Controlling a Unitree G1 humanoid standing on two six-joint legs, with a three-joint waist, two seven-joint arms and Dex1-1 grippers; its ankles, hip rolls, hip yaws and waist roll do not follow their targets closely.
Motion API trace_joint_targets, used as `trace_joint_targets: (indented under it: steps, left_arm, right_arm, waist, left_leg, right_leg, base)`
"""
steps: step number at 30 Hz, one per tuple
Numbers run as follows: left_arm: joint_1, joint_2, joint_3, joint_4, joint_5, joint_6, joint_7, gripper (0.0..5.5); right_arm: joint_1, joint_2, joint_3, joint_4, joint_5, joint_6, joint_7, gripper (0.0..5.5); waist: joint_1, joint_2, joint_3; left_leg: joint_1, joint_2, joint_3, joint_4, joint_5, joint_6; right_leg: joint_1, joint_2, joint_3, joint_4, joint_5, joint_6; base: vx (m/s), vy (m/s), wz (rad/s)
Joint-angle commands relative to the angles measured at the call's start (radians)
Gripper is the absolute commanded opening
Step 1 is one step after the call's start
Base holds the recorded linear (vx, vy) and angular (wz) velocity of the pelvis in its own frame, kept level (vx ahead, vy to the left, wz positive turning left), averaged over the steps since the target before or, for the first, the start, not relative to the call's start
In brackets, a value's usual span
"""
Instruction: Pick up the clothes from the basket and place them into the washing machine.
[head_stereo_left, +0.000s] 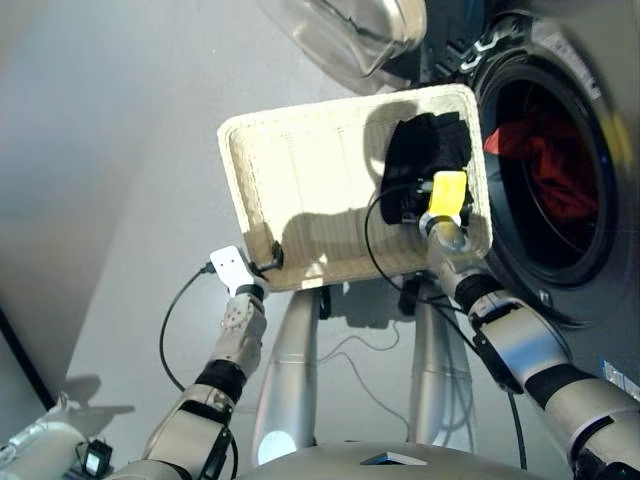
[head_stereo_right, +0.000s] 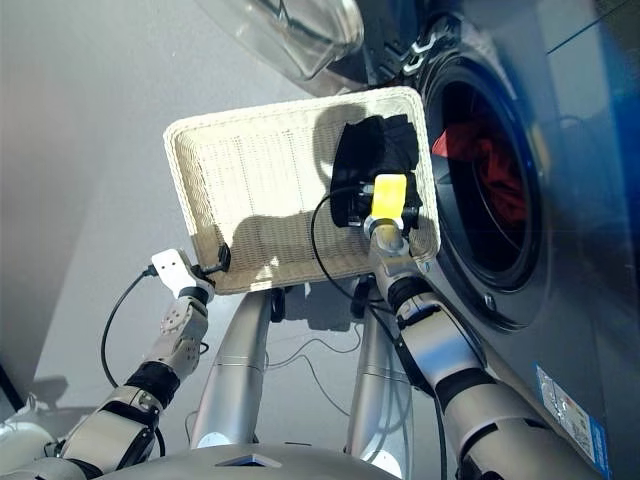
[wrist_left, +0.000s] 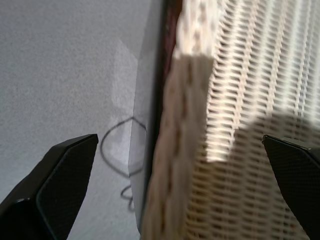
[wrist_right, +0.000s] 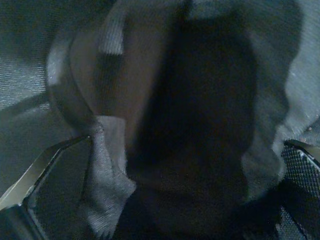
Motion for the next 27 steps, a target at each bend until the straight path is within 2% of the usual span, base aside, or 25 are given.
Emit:
trace_joint_targets:
  steps: [1,3,4,5,11,19,22,27]
  left_arm:
    - [0.045,0.074,-0.001,-0.129,-0.001,-0.042,0.012,5.5]
    - [0.056,0.082,-0.016,-0.141,0.008,-0.03,0.003,5.5]
    - [0.06,0.082,-0.02,-0.139,0.012,-0.026,-0.001,5.5]
    - [0.062,0.085,-0.024,-0.132,0.016,-0.022,0.0,5.5]
    - [0.075,0.073,-0.02,-0.092,0.017,-0.016,-0.003,5.5]
    - [0.059,0.048,0.0,-0.028,0.008,-0.031,-0.009,5.5]
    - [0.058,0.042,0.008,-0.018,0.013,-0.04,-0.009,5.5]
    - [0.087,0.043,0.008,-0.005,0.012,-0.043,-0.021,5.5]
  right_arm:
    - [-0.147,-0.078,-0.016,0.046,0.034,0.011,-0.02,5.5]
    - [-0.166,-0.094,-0.032,0.073,0.049,0.022,-0.017,5.5]
    - [-0.166,-0.097,-0.037,0.079,0.053,0.026,-0.014,3.17]
    - [-0.169,-0.1,-0.036,0.076,0.056,0.023,-0.019,0.0]
    - [-0.103,-0.069,-0.057,0.009,0.074,-0.009,-0.026,0.0]
    - [0.021,-0.041,-0.125,-0.137,0.169,-0.087,-0.034,0.0]
    - [0.082,-0.037,-0.184,-0.228,0.261,-0.144,-0.021,0.0]
    - [0.091,-0.021,-0.366,-0.323,0.531,-0.272,0.007,0.0]
  waist:
    - [0.053,0.069,0.002]
    - [0.059,0.073,0.0]
    - [0.06,0.073,-0.002]
    - [0.062,0.074,-0.006]
    - [0.052,0.061,-0.037]
    - [0.011,0.05,-0.046]
    - [-0.004,0.052,-0.042]
    - [-0.009,0.075,-0.051]
  left_leg:
    - [-0.07,-0.05,0.025,-0.027,0.036,0.068]
    - [-0.08,-0.055,0.024,-0.018,0.037,0.068]
    - [-0.081,-0.057,0.024,-0.021,0.038,0.068]
    - [-0.082,-0.059,0.025,-0.024,0.04,0.069]
    - [-0.053,-0.054,0.035,-0.064,0.052,0.071]
    - [0.069,-0.039,0.052,-0.186,0.075,0.062]
    - [0.104,-0.038,0.057,-0.216,0.084,0.059]
    - [0.117,-0.04,0.063,-0.216,0.079,0.06]
  right_leg:
    - [-0.014,0.004,-0.017,0.107,-0.109,0.037]
    - [-0.029,-0.002,-0.017,0.121,-0.114,0.036]
    - [-0.033,-0.004,-0.018,0.123,-0.116,0.035]
    - [-0.037,-0.005,-0.018,0.125,-0.115,0.034]
    - [-0.013,0.001,-0.017,0.082,-0.094,0.033]
    - [0.101,0.004,-0.008,-0.048,-0.052,0.046]
    - [0.132,0.006,0.001,-0.081,-0.042,0.051]
    - [0.137,0.014,0.022,-0.089,-0.045,0.053]
  base:
    - [-0.001,0.027,0.207]
    - [0.013,0.019,0.248]
    - [0.0,0.0,0.0]
    - [0.0,0.0,0.0]
    - [0.0,0.0,0.0]
    - [0.0,0.0,0.0]
    - [0.0,0.0,0.0]
    - [0.0,0.0,0.0]
